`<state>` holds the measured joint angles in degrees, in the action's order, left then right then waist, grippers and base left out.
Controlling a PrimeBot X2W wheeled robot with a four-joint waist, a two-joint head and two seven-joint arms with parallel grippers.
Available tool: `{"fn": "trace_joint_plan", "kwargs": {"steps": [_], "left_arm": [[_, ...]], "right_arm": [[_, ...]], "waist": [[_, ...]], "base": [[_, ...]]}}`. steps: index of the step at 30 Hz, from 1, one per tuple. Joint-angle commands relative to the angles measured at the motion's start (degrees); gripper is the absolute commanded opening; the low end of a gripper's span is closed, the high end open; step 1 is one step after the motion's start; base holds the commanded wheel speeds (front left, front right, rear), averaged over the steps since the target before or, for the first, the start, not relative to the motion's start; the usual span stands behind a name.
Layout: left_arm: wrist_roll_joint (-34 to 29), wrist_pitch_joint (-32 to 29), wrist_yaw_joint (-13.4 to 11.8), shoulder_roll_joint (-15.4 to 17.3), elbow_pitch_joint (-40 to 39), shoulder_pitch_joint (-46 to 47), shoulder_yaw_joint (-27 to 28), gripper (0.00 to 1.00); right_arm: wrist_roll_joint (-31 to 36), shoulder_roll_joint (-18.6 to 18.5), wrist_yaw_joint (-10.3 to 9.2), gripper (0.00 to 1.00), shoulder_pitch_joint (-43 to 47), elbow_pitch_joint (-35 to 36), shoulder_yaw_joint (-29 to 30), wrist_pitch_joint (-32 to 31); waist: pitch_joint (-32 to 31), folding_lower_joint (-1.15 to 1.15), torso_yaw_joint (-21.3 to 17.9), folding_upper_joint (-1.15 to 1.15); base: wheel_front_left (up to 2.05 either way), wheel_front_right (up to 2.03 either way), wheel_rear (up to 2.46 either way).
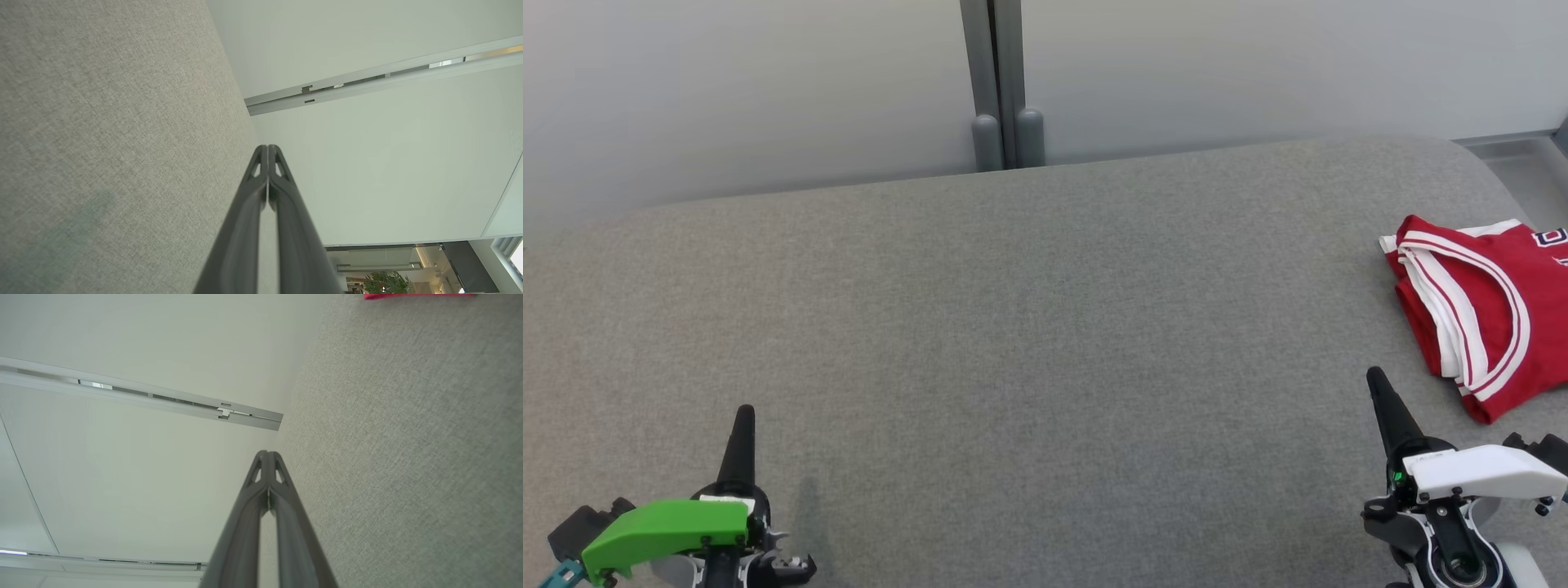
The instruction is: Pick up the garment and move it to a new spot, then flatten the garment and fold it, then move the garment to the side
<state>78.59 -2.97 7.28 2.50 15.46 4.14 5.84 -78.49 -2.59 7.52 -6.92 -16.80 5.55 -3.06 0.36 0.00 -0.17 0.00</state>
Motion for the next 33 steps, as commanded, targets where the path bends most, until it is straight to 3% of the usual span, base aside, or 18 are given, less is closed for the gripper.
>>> {"fn": "trace_joint_plan", "kwargs": {"steps": [1, 33], "left_arm": [[1.40, -0.43, 0.28, 0.51, -0.47, 1.29, 0.34, 0.00], [14.05, -3.81, 0.36, 0.58, -1.55, 2.60, 0.81, 0.00]], "right_arm": [[-1.38, -0.33, -0.04, 0.00, 0.34, 0.77, 0.28, -0.38], [-14.18, -0.44, -0.03, 0.00, 1.01, 3.04, 1.09, -3.66]], "waist": [[-0.01, 0.00, 0.01, 0.00], [-0.18, 0.00, 0.17, 0.00]], "base": [[0.00, 0.00, 0.00], [0.00, 0.00, 0.00]]}}
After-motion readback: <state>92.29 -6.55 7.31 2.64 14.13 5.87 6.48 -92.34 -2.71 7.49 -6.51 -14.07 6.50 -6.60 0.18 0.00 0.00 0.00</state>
